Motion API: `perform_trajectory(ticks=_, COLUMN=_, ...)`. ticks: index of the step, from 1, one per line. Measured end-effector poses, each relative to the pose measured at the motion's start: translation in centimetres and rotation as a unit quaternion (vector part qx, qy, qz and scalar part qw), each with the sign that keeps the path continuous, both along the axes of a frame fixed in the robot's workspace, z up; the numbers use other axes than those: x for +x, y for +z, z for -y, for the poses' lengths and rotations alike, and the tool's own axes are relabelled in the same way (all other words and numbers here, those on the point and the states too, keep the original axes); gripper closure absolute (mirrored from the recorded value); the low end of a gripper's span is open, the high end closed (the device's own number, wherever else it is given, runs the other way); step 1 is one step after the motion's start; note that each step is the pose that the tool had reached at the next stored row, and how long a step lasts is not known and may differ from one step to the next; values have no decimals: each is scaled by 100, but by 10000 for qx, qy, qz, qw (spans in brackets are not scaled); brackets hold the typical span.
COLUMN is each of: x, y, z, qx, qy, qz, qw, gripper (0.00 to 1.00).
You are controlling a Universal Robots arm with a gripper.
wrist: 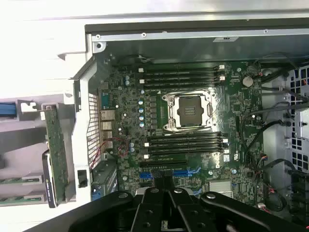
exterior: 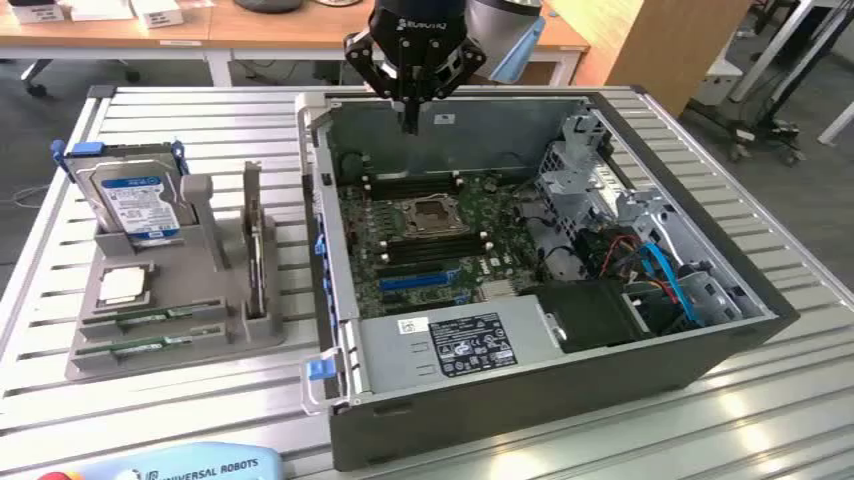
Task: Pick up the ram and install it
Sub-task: 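Reach for the ram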
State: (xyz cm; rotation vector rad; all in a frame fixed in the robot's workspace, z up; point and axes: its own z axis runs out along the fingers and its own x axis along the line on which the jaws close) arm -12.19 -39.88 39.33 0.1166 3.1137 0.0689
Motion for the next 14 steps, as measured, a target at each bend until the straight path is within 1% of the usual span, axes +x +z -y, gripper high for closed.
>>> perform_trajectory(ticks=10, x=0, y=0, z=0, qx=0, qy=0, qz=0, qw=10000, gripper=90)
perform_trajectory(ticks=14, x=-21, y=0, z=0, qx=0, qy=0, qz=0, qw=10000, gripper=90)
